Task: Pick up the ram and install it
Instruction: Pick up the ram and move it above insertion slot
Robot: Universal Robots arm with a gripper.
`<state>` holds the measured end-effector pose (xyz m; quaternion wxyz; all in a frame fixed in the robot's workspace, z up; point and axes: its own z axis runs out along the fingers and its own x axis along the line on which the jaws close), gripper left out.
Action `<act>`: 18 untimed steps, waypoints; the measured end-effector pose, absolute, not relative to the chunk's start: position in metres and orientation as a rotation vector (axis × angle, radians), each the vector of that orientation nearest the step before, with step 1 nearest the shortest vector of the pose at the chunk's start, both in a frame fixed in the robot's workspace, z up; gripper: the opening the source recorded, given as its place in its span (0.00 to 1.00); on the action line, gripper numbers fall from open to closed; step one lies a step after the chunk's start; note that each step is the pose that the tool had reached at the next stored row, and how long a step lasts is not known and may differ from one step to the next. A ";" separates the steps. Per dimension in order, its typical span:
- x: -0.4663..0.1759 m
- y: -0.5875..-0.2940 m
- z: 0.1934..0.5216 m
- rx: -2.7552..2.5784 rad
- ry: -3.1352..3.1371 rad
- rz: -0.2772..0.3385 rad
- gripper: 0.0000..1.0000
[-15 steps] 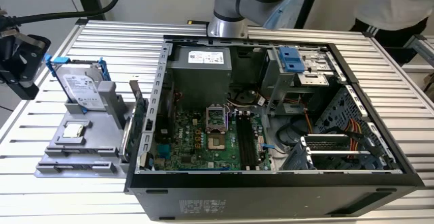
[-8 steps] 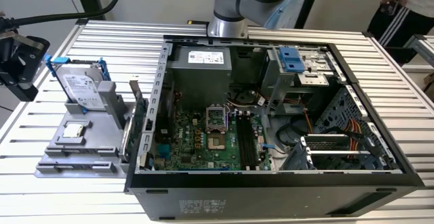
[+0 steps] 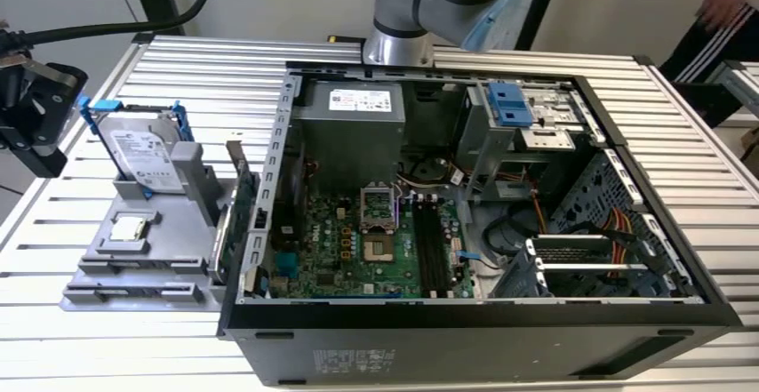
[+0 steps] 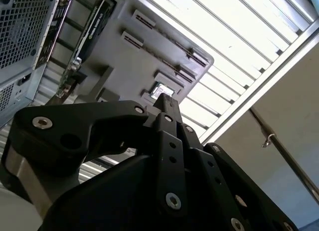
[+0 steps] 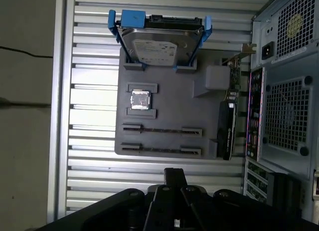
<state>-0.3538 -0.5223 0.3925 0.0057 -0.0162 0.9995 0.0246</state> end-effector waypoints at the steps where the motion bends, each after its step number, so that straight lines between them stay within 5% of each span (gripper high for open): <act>1: -0.354 -0.522 0.392 -0.051 3.129 0.077 0.00; 18: -0.354 -0.522 0.392 -0.117 3.128 0.078 0.00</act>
